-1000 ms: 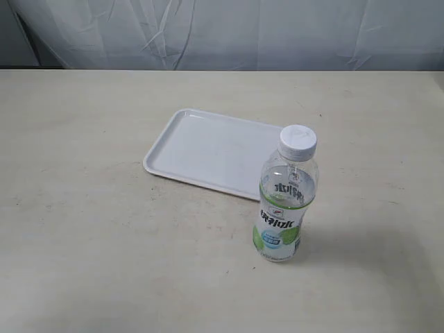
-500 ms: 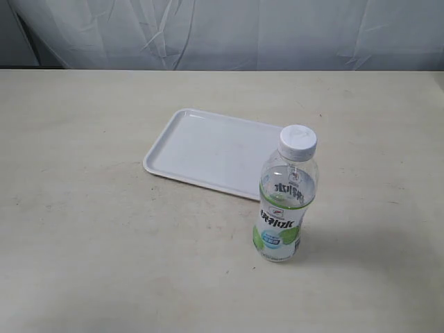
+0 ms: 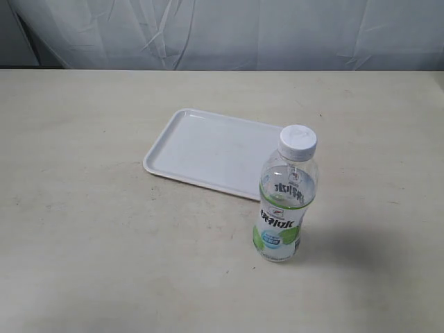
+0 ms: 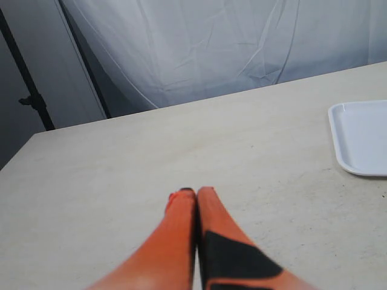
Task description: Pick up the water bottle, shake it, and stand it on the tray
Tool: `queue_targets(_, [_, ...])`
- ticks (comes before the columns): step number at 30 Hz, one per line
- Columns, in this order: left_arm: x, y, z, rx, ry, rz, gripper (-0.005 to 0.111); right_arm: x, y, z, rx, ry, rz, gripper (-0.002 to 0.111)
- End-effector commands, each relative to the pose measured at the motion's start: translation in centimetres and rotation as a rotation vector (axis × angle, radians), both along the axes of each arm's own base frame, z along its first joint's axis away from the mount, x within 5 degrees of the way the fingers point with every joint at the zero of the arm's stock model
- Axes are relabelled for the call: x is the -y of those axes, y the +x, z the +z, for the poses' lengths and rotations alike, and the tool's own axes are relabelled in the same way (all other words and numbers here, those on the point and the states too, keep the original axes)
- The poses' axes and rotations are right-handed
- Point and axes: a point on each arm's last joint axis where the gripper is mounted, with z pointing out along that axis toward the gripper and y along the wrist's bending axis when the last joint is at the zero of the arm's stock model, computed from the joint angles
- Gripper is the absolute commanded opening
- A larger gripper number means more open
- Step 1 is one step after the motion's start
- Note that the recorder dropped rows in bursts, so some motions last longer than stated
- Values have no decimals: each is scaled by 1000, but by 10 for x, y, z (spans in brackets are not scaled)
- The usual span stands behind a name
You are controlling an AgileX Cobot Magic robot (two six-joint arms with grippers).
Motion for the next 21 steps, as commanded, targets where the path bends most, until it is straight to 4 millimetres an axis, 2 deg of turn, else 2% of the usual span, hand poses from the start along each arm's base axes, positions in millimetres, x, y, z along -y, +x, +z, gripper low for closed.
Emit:
queue_targets(1, [0, 0, -1, -1, -4, 0, 0, -33, 14, -30, -106, 144, 390, -1])
queue_targets(4, [0, 0, -1, -1, -4, 0, 0, -43, 13, -46, -74, 222, 482, -1])
queue_targets(9, [0, 0, -1, -1, -4, 0, 0, -41, -5, -82, -107, 148, 523, -1])
queue_targets(13, [0, 0, -1, -1, -4, 0, 0, -55, -23, -88, -18, 254, 688, -1])
queue_targets(16, [0, 0, -1, -1, -4, 0, 0, -56, -29, -92, -30, 264, 703, 0])
queue_targets(18, [0, 0, -1, -1, -4, 0, 0, -57, -31, -93, -23, 284, 701, 6])
queue_targets(21, [0, 0, -1, -1, -4, 0, 0, -57, -33, -100, -42, 299, 694, 27])
